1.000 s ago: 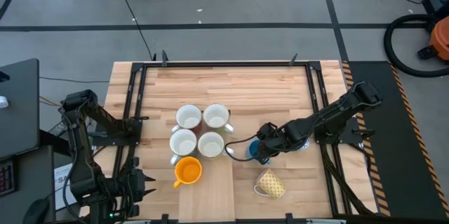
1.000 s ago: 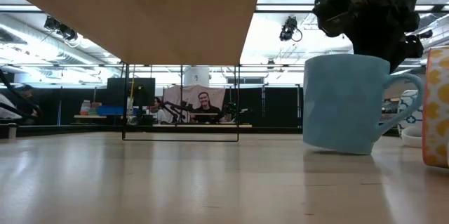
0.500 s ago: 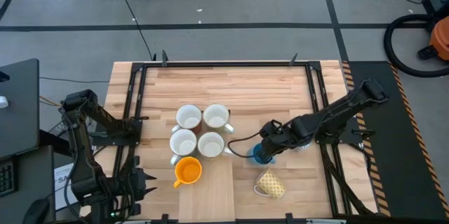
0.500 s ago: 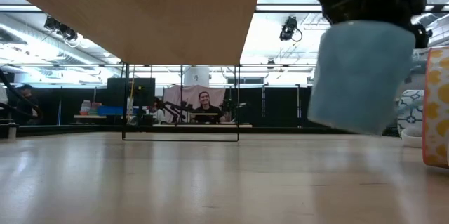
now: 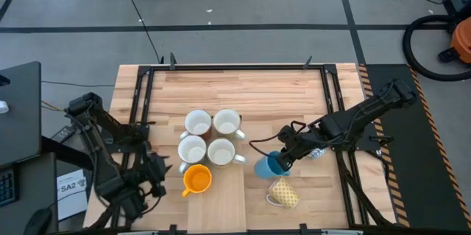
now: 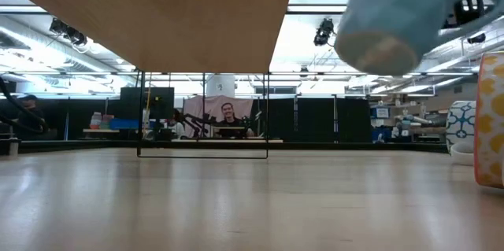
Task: Place coffee mugs
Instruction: Put the left blue mug on the shelf aligned with the yellow mug
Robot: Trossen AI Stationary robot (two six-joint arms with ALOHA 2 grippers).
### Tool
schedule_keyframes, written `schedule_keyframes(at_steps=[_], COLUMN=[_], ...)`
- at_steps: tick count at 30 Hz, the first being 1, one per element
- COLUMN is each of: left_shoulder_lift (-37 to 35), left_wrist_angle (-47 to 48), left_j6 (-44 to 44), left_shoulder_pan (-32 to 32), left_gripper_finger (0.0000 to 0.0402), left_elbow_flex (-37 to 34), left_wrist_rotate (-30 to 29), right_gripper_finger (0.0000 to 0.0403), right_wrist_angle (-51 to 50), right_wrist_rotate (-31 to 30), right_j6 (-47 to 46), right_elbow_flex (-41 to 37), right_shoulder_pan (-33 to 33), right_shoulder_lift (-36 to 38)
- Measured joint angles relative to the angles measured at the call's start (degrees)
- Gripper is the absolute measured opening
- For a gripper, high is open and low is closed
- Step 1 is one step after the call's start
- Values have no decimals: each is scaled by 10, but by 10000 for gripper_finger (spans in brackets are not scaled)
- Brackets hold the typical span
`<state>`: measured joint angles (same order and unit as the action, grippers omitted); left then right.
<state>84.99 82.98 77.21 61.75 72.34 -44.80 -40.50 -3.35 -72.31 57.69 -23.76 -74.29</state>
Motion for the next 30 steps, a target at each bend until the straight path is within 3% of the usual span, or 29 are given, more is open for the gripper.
schedule_keyframes(at_steps=[13,30], left_shoulder_lift=[0,0], left_wrist_angle=[25,-5], left_j6=[-78,-107], left_shoulder_pan=[-114,-131], left_gripper_finger=[149,149], left_elbow_flex=[0,0], left_wrist_rotate=[-11,-58], right_gripper_finger=[32,32], right_wrist_angle=[111,219], right_wrist_rotate=[16,30], right_j6=[0,-38], right_elbow_flex=[0,1], right_shoulder_pan=[-17,-52], right_shoulder_lift=[2,2])
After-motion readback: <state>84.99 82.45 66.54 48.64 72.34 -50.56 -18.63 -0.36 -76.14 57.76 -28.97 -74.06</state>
